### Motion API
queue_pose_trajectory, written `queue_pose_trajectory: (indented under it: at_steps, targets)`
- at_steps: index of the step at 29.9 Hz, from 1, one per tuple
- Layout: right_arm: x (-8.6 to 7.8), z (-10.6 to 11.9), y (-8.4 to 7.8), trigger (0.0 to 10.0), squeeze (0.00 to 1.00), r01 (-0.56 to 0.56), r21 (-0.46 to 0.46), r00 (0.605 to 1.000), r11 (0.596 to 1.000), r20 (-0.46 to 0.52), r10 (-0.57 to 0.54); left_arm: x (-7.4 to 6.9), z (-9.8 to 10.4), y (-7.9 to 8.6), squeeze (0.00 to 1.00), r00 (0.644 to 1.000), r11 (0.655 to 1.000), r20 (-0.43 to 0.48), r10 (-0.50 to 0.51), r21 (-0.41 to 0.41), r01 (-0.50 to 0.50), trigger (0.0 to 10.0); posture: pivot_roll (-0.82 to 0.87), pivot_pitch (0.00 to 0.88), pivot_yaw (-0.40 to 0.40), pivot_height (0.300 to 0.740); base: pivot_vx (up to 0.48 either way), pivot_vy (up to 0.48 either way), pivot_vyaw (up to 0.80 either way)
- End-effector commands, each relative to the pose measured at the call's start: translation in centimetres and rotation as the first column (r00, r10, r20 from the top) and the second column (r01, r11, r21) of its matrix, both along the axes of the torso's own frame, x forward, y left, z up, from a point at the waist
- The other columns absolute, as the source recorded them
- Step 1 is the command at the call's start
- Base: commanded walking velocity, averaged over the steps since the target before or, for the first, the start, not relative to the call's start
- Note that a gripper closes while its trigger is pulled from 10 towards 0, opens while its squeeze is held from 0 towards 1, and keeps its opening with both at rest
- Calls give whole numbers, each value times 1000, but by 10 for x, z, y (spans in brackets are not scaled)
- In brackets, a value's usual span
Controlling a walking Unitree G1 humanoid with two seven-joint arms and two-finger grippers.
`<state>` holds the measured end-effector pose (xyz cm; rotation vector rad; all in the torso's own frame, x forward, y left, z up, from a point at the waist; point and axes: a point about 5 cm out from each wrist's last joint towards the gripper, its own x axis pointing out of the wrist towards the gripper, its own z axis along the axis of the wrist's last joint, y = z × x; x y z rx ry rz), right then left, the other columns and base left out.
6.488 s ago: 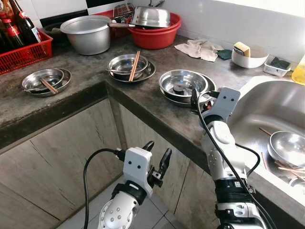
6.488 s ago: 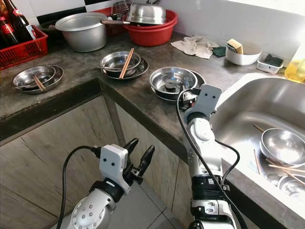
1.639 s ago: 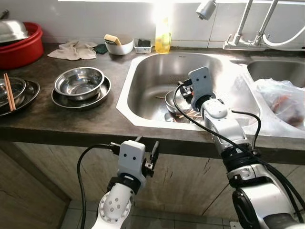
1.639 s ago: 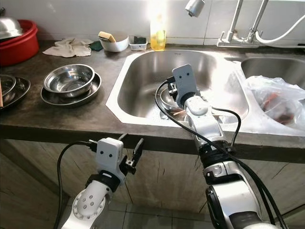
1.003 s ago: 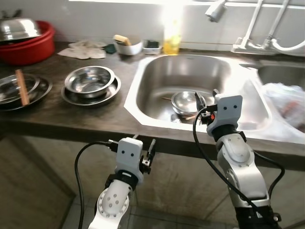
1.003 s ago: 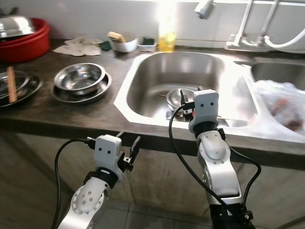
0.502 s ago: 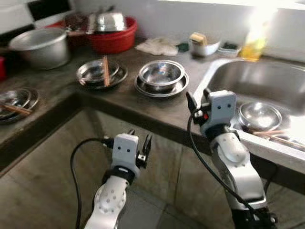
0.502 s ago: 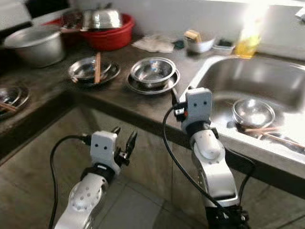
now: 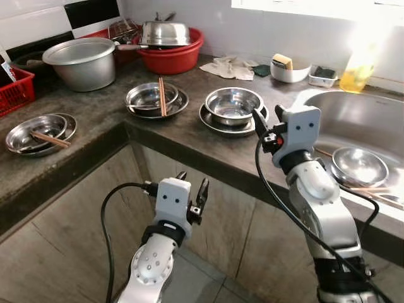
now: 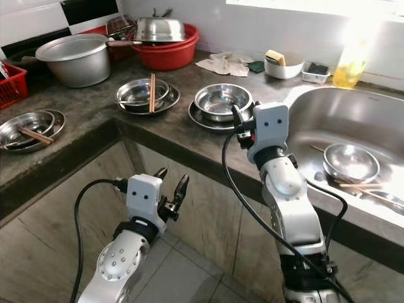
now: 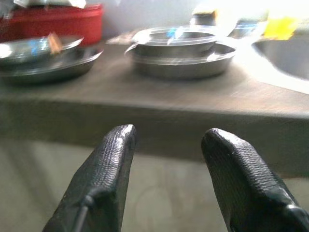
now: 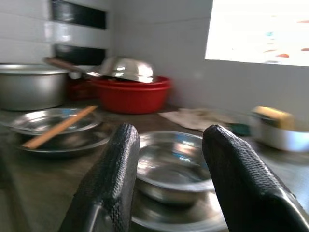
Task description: Kitchen organization
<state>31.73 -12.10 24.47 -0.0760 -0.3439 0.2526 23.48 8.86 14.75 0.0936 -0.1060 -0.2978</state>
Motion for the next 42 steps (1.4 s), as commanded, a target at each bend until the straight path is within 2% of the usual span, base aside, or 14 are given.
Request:
queue_pose_trajectory:
  at_steps: [1,9,11,15,16,19,20,22,23,28,31,33,35,42]
  targets:
    - [2,1,2,10000,0,-17,-15,1000,1000,-6,17,0,-1,-1,0,1000,1000,-1,-2,7,2,10000,80,93,-23,740,480,0,0]
    - [13,9,5,10000,0,-67,-20,998,998,-7,67,2,-1,1,0,1000,1000,-9,29,-3,-29,10000,87,89,-33,740,259,0,0]
    - [17,10,9,10000,0,-135,-25,990,991,-34,134,2,-1,1,0,999,999,-8,32,-4,-32,10000,89,87,-33,740,0,0,0]
    - [22,14,8,10000,0,-177,-27,983,984,-51,175,2,-2,1,0,999,999,-11,33,-3,-33,10000,93,85,-35,740,0,0,0]
    - [28,13,6,10000,1000,-233,-52,969,971,-97,227,1,-3,0,0,999,1000,-14,30,-3,-30,10000,93,83,-35,740,0,0,0]
    - [30,11,6,10000,1000,-314,-96,943,945,-149,298,0,-3,-1,0,1000,1000,-17,26,-6,-26,10000,91,83,-35,740,0,0,0]
    - [33,11,4,10000,1000,-339,-140,933,930,-173,314,-2,-5,-3,0,1000,1000,-26,17,-5,-17,10000,91,82,-33,740,0,0,0]
    - [39,10,2,10000,231,-366,-179,922,913,-207,329,-3,-6,-4,0,999,1000,-34,11,-11,-12,10000,89,83,-36,740,0,0,0]
    - [42,11,0,10000,0,-373,-190,918,908,-218,331,-4,-6,-5,0,999,1000,-35,3,-14,-3,10000,89,82,-36,740,0,0,0]
    - [51,14,-4,10000,0,-432,-224,888,874,-277,368,-7,-7,-9,0,998,999,-46,-36,-34,34,10000,92,84,-39,740,0,0,0]
    - [61,17,-7,10000,0,-484,-274,858,831,-337,388,-11,-4,-13,0,997,994,-35,-76,-80,73,10000,94,91,-42,740,0,0,0]
    - [66,17,-8,10000,0,-525,-339,834,781,-388,393,-14,-1,-17,0,994,988,-20,-106,-111,103,10000,93,94,-44,740,0,0,0]
    - [67,17,-8,10000,0,-571,-355,804,740,-427,414,-16,-1,-18,0,994,987,-24,-110,-121,107,10000,92,100,-48,740,0,0,0]
    - [73,27,-7,10000,0,-639,-373,752,673,-486,445,-18,-6,-18,0,993,988,-44,-106,-116,101,10000,94,110,-60,740,0,0,0]
